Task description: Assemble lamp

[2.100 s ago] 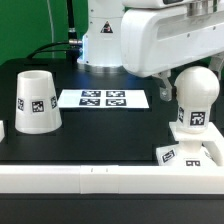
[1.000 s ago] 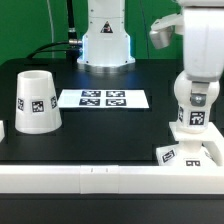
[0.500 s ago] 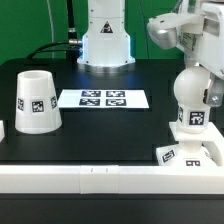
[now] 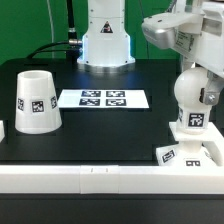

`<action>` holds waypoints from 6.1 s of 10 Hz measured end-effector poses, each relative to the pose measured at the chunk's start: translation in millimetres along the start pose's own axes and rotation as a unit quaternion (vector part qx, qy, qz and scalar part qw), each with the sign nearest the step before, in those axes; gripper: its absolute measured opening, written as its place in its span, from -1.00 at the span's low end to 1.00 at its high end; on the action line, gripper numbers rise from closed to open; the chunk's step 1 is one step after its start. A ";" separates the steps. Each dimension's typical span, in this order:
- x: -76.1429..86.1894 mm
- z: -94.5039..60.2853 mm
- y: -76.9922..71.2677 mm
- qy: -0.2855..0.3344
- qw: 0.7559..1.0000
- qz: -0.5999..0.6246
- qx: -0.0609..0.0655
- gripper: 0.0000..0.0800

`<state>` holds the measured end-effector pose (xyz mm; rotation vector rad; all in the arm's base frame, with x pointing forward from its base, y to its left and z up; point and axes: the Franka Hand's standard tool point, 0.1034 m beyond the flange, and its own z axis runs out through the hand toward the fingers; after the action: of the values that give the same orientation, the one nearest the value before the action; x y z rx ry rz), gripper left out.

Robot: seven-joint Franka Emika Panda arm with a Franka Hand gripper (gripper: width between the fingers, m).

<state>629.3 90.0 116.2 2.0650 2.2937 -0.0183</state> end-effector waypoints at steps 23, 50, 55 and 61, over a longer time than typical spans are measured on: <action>-3.9 1.2 -1.5 0.021 0.629 0.776 0.029 0.45; 1.6 2.6 -3.7 0.047 0.532 0.840 0.093 0.75; -2.0 0.6 1.1 0.053 0.732 0.677 0.053 0.75; -5.2 1.1 2.0 0.054 0.847 0.527 0.034 0.75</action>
Offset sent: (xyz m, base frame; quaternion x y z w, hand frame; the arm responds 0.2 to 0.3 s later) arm -0.0063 -0.0055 0.0064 0.0311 0.0216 0.2201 0.9747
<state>631.9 85.0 115.4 3.0863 0.8950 0.0650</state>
